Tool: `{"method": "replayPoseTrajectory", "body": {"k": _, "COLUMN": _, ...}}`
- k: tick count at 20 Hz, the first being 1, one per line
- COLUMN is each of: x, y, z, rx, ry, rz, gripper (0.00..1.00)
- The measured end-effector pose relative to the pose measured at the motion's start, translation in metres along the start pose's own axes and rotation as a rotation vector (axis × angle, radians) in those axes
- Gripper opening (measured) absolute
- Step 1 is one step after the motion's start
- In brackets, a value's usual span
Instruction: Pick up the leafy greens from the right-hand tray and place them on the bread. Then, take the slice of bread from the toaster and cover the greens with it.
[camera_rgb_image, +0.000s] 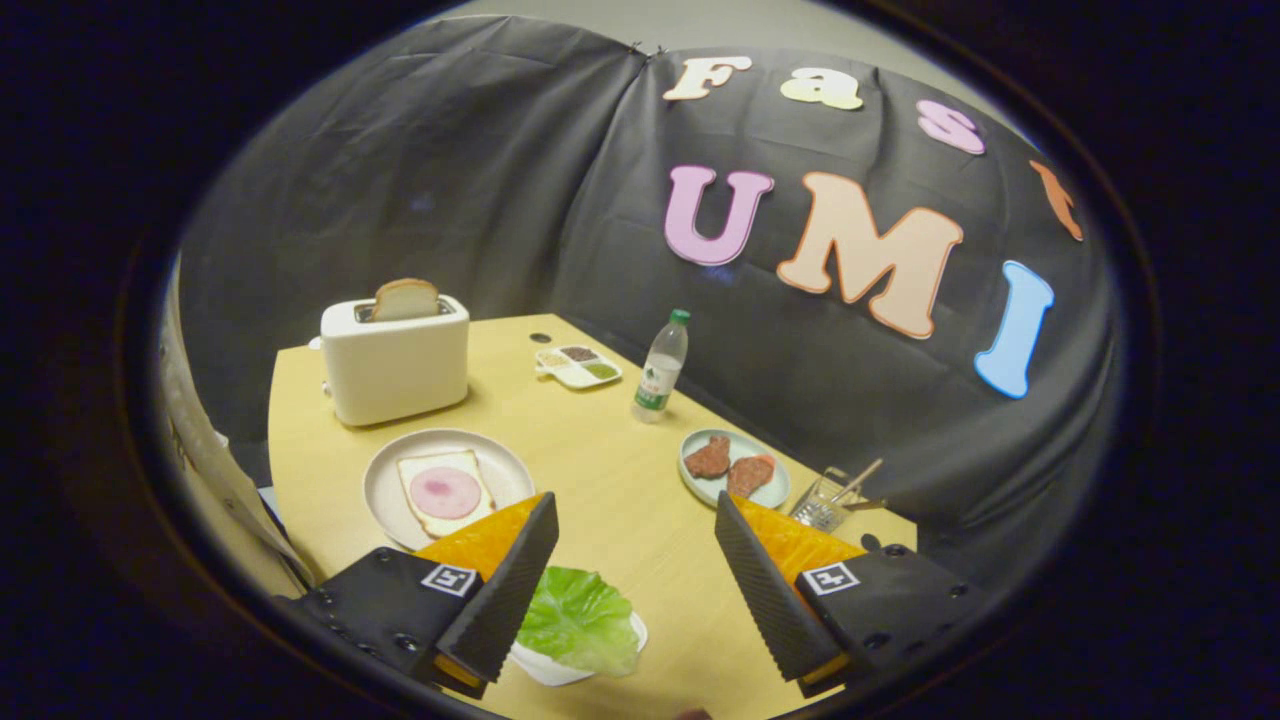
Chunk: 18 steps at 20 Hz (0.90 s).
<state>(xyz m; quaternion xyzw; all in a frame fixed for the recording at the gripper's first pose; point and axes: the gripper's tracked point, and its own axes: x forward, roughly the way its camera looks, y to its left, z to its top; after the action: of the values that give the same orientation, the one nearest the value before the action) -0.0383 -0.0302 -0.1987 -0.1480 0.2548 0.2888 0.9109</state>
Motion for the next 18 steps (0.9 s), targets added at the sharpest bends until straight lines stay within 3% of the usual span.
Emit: {"method": "replayPoseTrajectory", "body": {"k": 18, "x": 0.042, "y": 0.030, "z": -0.120, "rx": -0.001, "ry": 0.286, "rz": 0.191, "gripper": 1.00}}
